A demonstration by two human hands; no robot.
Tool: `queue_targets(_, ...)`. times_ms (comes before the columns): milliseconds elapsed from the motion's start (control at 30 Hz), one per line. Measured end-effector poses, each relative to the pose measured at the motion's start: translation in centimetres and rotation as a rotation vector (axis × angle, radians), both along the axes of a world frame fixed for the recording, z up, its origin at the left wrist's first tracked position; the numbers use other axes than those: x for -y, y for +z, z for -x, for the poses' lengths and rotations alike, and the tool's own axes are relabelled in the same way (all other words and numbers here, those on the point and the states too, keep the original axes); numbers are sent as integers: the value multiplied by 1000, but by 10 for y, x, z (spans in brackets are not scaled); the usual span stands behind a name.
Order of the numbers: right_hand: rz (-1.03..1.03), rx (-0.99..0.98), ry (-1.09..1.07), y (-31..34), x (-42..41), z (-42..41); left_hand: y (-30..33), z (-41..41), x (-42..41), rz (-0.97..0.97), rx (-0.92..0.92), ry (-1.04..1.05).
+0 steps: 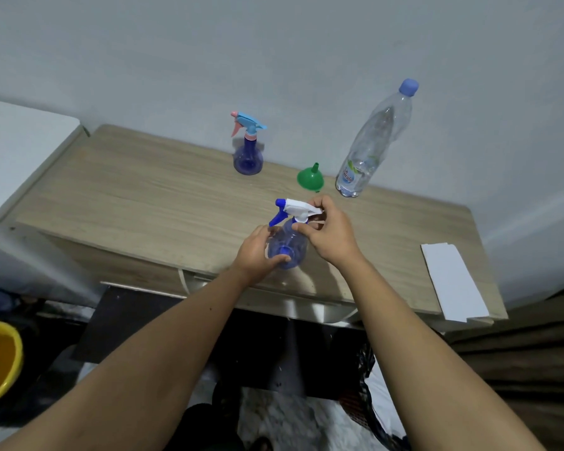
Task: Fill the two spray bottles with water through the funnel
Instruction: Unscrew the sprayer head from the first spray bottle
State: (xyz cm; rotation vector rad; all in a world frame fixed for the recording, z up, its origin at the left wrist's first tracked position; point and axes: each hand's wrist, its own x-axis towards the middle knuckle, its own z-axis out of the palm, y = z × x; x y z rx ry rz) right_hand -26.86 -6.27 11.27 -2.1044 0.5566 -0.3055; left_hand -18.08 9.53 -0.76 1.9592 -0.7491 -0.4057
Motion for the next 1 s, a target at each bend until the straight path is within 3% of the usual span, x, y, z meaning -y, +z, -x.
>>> queue_targets(667,21,-4,-92,-3,-8,4,-8,2,0,51,-51,-12)
queue_targets(1000,51,9,-24,4,-4,2,-16,2,2,60,-79,33)
